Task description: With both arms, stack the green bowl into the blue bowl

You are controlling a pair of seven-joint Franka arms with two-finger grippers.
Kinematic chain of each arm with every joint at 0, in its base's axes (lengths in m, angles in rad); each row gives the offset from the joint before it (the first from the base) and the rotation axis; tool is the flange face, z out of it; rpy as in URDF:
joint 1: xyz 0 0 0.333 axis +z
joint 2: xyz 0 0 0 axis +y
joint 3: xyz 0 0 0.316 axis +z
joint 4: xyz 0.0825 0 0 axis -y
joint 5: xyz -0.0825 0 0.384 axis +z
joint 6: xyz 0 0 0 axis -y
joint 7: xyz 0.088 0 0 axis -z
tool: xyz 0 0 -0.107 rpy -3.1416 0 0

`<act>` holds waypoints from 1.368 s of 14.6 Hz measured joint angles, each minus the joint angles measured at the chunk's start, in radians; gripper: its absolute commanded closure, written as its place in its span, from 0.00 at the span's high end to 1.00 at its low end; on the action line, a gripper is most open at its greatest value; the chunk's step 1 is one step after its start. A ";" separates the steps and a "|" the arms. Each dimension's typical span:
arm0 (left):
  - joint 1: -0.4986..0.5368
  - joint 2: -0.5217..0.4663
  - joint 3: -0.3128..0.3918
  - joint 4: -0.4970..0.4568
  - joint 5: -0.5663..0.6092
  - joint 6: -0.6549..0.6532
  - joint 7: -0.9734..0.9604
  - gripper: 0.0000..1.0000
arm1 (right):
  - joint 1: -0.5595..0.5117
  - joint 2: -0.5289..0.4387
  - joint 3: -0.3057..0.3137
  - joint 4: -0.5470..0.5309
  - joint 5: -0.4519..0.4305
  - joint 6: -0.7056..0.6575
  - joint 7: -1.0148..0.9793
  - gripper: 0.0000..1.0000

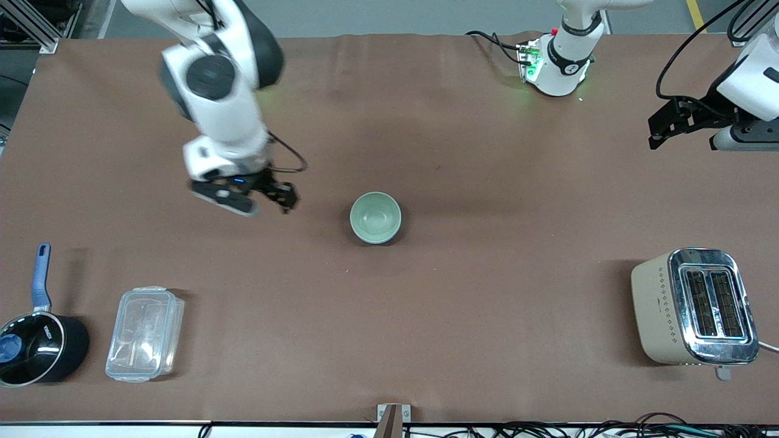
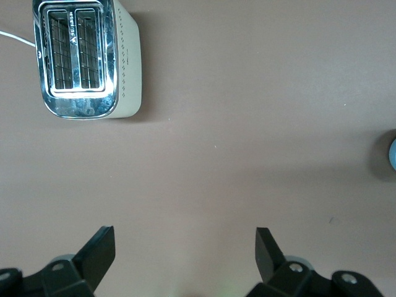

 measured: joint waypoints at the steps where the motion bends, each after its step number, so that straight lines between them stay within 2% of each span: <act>1: 0.000 0.000 0.000 0.000 0.000 0.000 0.000 1.00 | -0.013 -0.048 -0.058 -0.001 0.013 -0.023 -0.092 1.00; 3: -0.001 0.000 -0.001 0.000 0.000 0.000 0.000 1.00 | -0.018 -0.121 -0.198 0.000 0.089 -0.064 -0.294 1.00; 5: -0.002 0.000 -0.005 0.000 0.000 0.000 0.000 1.00 | -0.021 -0.164 -0.304 0.017 0.141 -0.128 -0.452 1.00; 8: -0.006 0.000 -0.012 -0.001 -0.001 0.000 0.000 1.00 | -0.022 -0.184 -0.427 0.124 0.185 -0.290 -0.662 1.00; 10: -0.006 0.000 -0.012 0.000 -0.001 0.000 0.002 1.00 | -0.028 -0.182 -0.483 0.230 0.206 -0.384 -0.772 1.00; 12: -0.005 -0.001 -0.011 0.000 -0.001 0.000 0.009 1.00 | -0.054 -0.155 -0.486 0.327 0.212 -0.484 -0.809 1.00; 14: -0.001 -0.001 -0.010 0.001 -0.001 0.000 0.013 1.00 | -0.077 -0.101 -0.462 0.382 0.217 -0.505 -0.818 1.00; 17: 0.001 -0.001 -0.009 0.003 -0.001 0.000 0.019 1.00 | -0.077 -0.044 -0.440 0.408 0.217 -0.509 -0.818 1.00; 20: 0.001 -0.001 -0.008 0.010 -0.001 0.000 0.031 1.00 | -0.078 -0.038 -0.438 0.413 0.217 -0.515 -0.819 1.00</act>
